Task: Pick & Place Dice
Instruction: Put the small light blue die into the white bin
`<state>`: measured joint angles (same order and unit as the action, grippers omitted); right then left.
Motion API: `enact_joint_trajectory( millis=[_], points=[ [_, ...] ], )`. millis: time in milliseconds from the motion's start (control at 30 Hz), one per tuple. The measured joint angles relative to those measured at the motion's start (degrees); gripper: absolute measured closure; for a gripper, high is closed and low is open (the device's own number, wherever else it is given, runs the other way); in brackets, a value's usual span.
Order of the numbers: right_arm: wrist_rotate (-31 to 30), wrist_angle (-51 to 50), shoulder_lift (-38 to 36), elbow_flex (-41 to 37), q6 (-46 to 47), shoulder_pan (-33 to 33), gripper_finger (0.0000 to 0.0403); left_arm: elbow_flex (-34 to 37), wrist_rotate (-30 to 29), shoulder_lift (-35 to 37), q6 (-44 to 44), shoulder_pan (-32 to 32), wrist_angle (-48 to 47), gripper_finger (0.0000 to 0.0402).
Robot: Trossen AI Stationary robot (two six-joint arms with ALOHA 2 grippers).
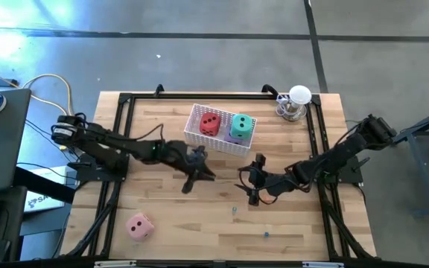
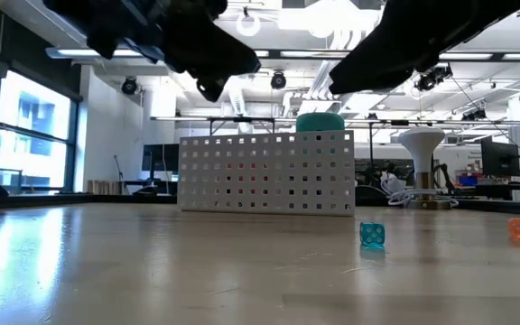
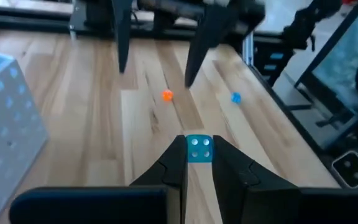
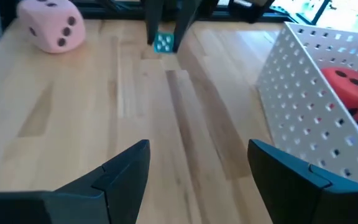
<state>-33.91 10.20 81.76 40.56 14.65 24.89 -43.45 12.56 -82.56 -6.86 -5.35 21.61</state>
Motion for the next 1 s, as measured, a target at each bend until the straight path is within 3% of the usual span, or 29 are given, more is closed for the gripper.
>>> enact_joint_trajectory(
  millis=[200,300,700,1000],
  points=[
    [-0.01,-0.57,0.00,0.00,-1.95,-2.39,0.0140,-0.12,12.94,0.00,-2.85,5.74,4.72,0.0361],
    [0.18,-0.60,0.00,0.00,-2.27,-3.02,0.0140,-0.14,15.40,0.03,-4.13,7.71,5.80,0.0355],
    [4.37,-0.55,0.00,0.00,-0.78,-3.11,0.0140,-0.36,14.81,6.06,-3.45,11.65,6.29,0.0350],
    [4.35,-0.55,0.00,0.00,-0.85,-3.14,0.0140,-0.36,11.45,9.36,-3.42,20.52,4.21,0.0349]
  ],
)
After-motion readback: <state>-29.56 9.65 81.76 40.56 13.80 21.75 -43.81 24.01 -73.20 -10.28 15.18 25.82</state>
